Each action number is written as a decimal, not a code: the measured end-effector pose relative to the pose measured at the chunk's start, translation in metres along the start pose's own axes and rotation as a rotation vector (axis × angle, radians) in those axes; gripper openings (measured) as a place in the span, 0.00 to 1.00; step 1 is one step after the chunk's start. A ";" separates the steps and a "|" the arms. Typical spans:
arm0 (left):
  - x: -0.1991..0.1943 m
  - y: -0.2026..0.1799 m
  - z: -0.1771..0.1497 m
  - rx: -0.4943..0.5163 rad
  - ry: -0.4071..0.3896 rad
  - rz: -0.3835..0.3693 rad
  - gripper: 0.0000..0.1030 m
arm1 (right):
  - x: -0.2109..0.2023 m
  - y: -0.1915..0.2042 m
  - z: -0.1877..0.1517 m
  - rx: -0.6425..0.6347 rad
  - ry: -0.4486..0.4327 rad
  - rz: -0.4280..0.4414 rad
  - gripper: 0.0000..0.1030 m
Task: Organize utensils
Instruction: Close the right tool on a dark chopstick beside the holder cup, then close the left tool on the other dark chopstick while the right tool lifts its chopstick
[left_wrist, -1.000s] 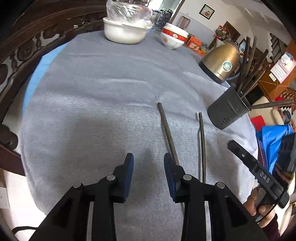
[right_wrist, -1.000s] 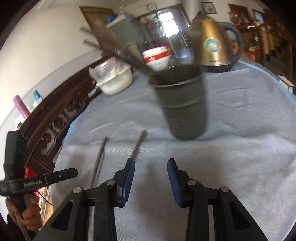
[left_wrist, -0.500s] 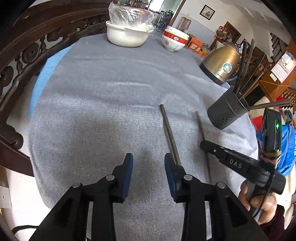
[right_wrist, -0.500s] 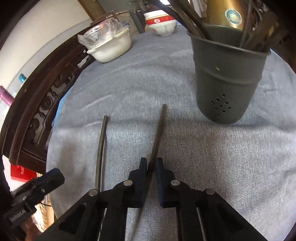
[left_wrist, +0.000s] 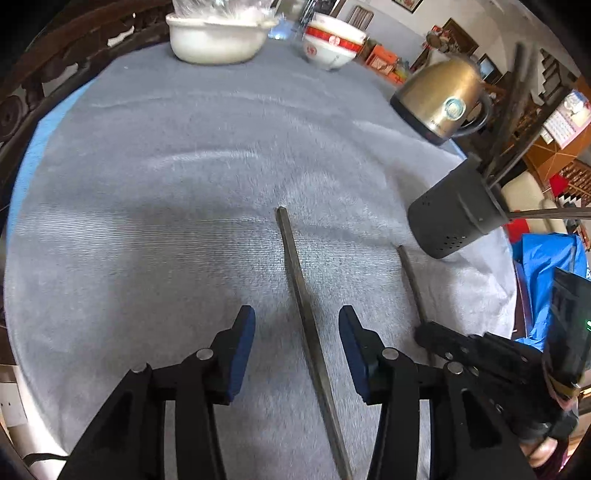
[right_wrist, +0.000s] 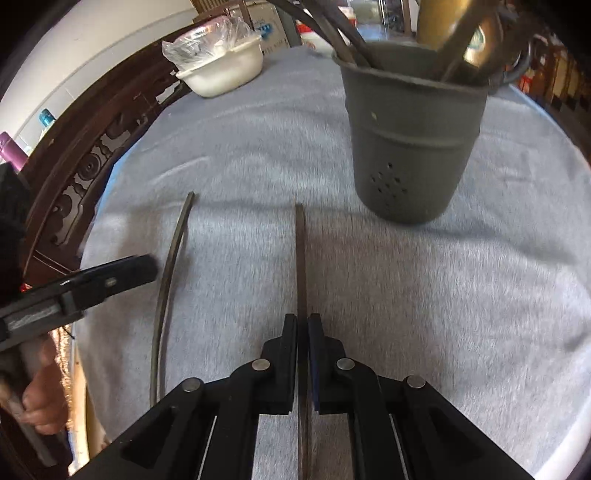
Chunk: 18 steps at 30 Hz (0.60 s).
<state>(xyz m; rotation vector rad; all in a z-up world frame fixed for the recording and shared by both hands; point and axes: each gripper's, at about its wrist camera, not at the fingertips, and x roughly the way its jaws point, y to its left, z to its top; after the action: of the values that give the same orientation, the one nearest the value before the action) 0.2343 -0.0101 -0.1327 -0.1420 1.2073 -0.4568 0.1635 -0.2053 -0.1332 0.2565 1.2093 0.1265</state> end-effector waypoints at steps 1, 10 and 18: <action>0.002 0.001 0.001 -0.001 0.006 0.003 0.46 | 0.000 -0.001 0.000 0.006 0.007 0.005 0.08; 0.008 0.008 0.004 0.022 0.022 -0.034 0.13 | 0.002 0.008 0.017 0.005 0.022 0.006 0.09; -0.001 0.021 0.014 0.015 0.064 -0.042 0.47 | 0.012 0.014 0.031 0.003 0.044 -0.018 0.09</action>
<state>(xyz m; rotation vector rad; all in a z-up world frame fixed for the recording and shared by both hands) 0.2521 0.0070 -0.1341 -0.1408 1.2653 -0.5100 0.1973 -0.1928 -0.1302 0.2467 1.2555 0.1156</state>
